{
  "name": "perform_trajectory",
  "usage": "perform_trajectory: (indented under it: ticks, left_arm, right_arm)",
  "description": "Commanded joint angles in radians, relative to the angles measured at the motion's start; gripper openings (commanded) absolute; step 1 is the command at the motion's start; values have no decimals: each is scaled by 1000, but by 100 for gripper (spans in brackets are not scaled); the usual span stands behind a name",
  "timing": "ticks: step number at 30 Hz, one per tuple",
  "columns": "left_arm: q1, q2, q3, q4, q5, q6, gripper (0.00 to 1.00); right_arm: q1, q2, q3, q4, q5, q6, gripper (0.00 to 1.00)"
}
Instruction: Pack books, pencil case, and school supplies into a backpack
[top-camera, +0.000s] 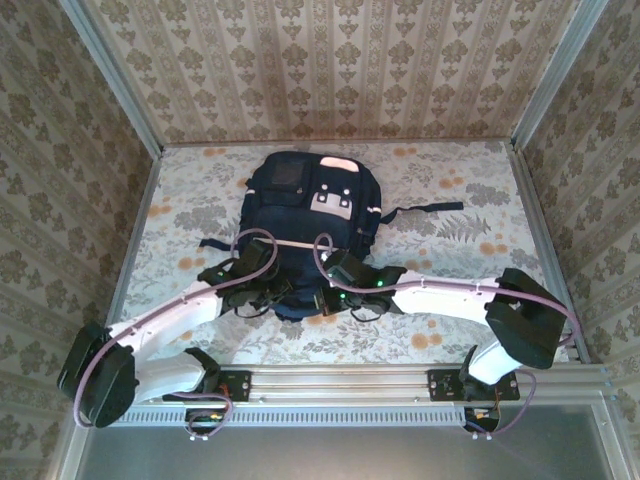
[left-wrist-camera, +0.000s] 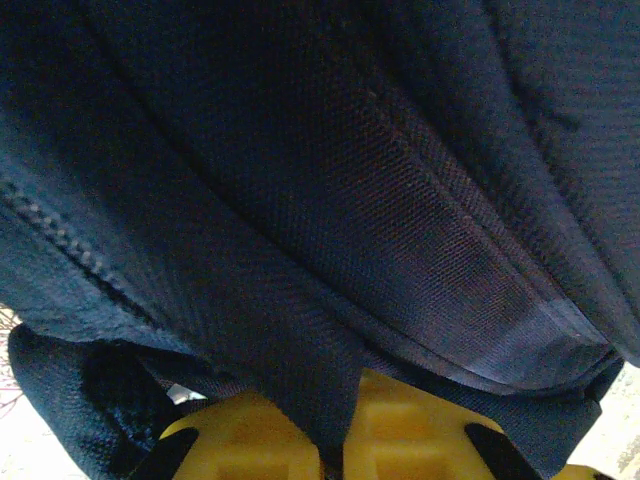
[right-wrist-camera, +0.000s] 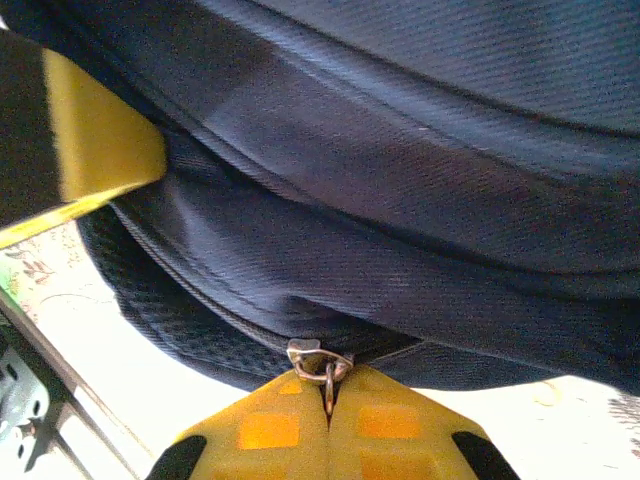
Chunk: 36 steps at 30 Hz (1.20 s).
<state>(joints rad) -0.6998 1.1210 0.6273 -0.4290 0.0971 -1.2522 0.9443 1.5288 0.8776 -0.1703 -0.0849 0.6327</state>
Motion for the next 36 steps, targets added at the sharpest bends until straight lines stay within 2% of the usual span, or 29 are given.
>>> perform_trajectory:
  ticks: [1,5,10,15,18,20,21,22,25,30,36]
  left_arm:
    - [31,-30,2,-32,-100,37,9]
    - [34,-42,-11,-40,-97,40,7]
    - [51,-89,6,-98,-116,85,6]
    - [150,-172,65,-209,-113,237,3]
    - [269,-175,110,-281,-86,345,3]
    - [345,-194,118,-319,-61,377,11]
    - [377,-214,113,-321,-36,382,21]
    - [398,-236,105,-324,-12,375,32]
    - [411,-285,77,-321,59,315,48]
    - [391,-297,-9,-231,187,135,53]
    - [272,-229,-34,-115,163,-15,53]
  right_arm:
    - [-39,-38,6,-146,65,-105,0]
    - [-80,-43,26,-191,76,-153,0]
    - [-92,-31,33,-146,-27,-141,0]
    - [-35,25,103,-43,-106,-53,0]
    - [10,98,196,-6,-95,-1,0]
    - [22,151,242,45,-89,65,0]
    - [22,177,255,82,-87,102,0]
    - [22,196,261,115,-83,133,0]
    - [28,245,283,171,-64,183,0]
    - [40,282,291,185,-26,195,0]
    - [45,297,285,198,-8,207,0]
